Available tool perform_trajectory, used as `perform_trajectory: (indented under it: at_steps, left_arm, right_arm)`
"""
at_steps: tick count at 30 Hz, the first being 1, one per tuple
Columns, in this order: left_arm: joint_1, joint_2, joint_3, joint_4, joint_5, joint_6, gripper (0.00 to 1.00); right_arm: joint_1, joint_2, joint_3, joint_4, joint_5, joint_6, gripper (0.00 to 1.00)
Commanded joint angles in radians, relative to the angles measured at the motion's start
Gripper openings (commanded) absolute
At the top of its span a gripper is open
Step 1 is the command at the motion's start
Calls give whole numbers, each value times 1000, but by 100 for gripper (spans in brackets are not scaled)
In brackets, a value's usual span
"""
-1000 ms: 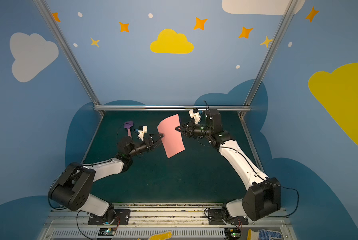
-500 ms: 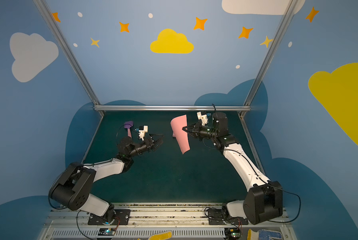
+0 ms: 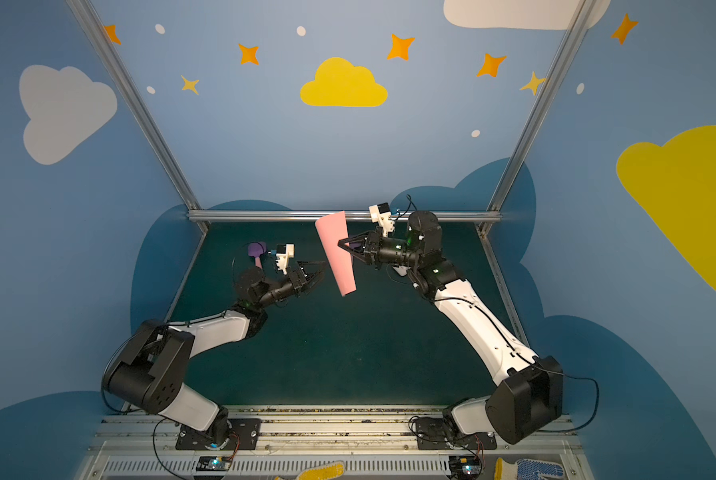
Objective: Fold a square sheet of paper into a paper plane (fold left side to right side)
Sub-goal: 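Raise the pink sheet off the table with both grippers holding opposite corners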
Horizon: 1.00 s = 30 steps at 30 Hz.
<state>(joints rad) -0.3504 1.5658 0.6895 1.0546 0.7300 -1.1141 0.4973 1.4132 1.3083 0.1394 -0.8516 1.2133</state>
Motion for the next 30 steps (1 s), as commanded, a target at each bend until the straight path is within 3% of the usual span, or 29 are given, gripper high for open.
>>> perform_trajectory:
  at_steps: [1,11,21,30]
  left_arm:
    - [24,-9,22,162,19,-50,100]
    - [55,40,79,343,32,-221,100]
    - [53,42,107,343,48,-275,100]
    - [67,-26,119,343,13,-327,100]
  right_arm:
    - [9,31,29,153,20,103,0]
    - [-16,54,-50,329,59,224,0]
    - [-48,45,-51,304,35,209,0]
    - [-126,-33,-183,251,20,153,0]
